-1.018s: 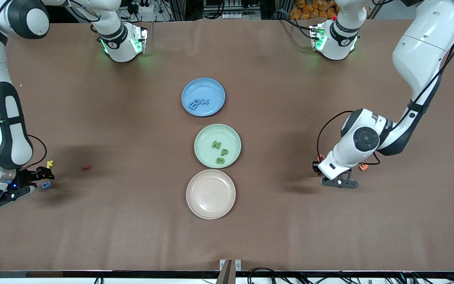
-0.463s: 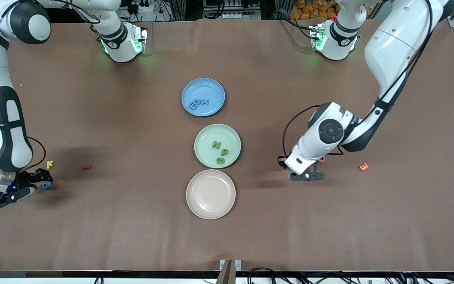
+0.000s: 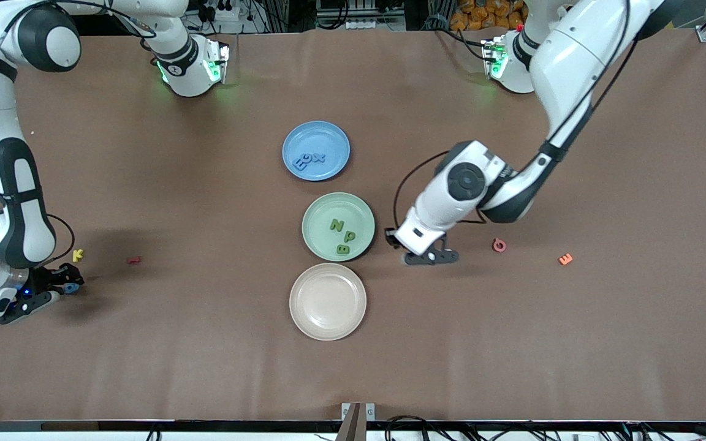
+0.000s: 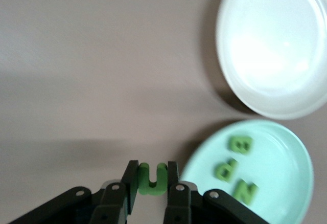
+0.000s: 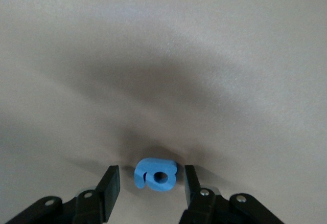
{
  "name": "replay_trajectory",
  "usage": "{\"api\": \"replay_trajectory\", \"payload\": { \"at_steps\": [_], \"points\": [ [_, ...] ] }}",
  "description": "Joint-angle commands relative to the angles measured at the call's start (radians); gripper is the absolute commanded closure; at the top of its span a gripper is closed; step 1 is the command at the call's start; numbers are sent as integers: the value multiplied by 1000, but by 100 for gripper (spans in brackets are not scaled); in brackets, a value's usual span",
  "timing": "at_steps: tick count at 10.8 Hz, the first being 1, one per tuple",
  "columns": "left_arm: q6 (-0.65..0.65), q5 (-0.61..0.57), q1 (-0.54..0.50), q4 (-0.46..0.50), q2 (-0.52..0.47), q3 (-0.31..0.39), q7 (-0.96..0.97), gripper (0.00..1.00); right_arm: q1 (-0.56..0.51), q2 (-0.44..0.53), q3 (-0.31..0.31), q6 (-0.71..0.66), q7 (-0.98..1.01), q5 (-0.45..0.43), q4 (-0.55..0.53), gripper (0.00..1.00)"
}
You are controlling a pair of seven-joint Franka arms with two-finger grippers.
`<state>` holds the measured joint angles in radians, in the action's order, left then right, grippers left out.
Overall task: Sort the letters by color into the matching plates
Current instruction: 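Place the green u on the green plate with the left gripper and release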
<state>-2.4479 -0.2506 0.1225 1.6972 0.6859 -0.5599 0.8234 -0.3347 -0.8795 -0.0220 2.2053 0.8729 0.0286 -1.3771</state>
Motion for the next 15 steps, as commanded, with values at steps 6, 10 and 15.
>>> {"api": "replay_trajectory", "payload": {
  "at_steps": [6,10,15],
  "points": [
    [1,8,227,-62,41,18,241,100,14,-9,1,5,69,14,29,100],
    [4,-5,246,-76,32,63,254,1,77,57,2,-42,51,-15,18,100],
    [231,-47,175,-149,-6,144,99,0,181,284,43,-87,-303,-110,-210,100]
  ]
}}
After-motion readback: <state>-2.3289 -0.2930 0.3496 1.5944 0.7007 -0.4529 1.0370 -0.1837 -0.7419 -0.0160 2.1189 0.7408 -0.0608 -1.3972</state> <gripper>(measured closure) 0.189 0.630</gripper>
